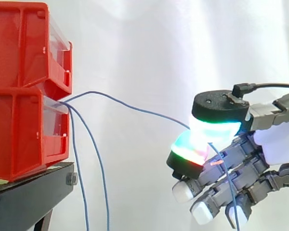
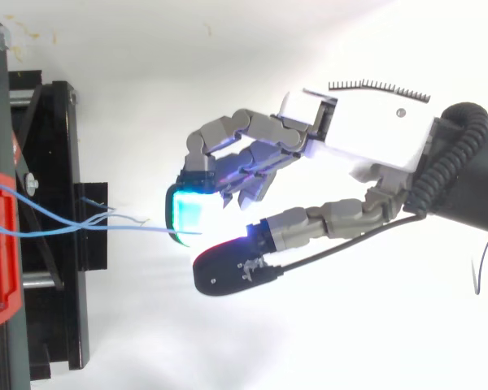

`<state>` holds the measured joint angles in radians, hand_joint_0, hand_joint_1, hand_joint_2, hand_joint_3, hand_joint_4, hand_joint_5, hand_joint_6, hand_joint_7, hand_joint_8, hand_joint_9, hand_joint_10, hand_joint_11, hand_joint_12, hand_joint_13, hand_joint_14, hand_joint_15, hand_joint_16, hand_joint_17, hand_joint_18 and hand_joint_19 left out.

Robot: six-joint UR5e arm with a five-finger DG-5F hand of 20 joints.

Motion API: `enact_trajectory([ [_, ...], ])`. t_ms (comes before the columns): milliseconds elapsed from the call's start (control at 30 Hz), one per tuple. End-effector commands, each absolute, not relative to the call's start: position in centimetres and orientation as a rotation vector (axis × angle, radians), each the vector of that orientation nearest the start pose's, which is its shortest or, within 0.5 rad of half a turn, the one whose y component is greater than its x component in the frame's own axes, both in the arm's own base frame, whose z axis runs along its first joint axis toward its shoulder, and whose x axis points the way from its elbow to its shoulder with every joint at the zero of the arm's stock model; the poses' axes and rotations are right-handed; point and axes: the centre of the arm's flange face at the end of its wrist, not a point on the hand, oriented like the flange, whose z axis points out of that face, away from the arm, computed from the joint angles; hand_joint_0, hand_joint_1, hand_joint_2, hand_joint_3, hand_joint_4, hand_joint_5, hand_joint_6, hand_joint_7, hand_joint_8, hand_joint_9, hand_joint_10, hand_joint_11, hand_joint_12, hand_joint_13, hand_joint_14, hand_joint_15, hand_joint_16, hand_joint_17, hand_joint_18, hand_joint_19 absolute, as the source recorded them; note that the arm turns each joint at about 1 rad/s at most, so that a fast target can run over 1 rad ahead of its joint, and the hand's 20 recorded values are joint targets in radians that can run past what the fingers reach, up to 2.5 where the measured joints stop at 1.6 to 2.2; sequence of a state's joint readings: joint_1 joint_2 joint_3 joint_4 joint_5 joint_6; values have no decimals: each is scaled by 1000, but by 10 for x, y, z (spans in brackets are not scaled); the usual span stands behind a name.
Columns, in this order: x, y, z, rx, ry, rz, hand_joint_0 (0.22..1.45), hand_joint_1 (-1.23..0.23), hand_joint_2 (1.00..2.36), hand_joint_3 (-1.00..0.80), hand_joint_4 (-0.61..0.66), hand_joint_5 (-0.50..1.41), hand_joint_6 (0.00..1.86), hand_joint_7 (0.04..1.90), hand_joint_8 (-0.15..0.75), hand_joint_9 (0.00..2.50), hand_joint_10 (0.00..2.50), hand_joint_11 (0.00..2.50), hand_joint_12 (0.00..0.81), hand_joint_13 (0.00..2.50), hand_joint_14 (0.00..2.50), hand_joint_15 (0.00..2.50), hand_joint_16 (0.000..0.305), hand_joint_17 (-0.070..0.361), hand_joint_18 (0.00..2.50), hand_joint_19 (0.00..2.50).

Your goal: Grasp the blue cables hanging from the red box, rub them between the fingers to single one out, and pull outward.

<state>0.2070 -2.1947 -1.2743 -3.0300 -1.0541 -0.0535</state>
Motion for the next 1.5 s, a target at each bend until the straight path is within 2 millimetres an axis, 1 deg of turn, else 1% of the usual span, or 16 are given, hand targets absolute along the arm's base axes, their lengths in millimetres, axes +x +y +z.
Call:
enact_trajectory([
  [0, 706, -33, 266, 1403, 1174, 808, 590, -766, 1013, -187, 48, -81, 785, 1210, 232, 849, 7, 396, 400, 783, 12, 391, 53, 119, 797, 681],
  [567, 707, -25, 264, 1420, 1180, 860, 596, -764, 1012, -183, 70, -79, 785, 1209, 248, 904, 8, 458, 409, 810, 12, 400, 54, 122, 822, 674],
  [1467, 707, -25, 265, 1405, 1187, 846, 601, -774, 1011, -173, 65, -76, 789, 1205, 254, 909, 8, 468, 415, 818, 14, 423, 55, 124, 831, 681],
])
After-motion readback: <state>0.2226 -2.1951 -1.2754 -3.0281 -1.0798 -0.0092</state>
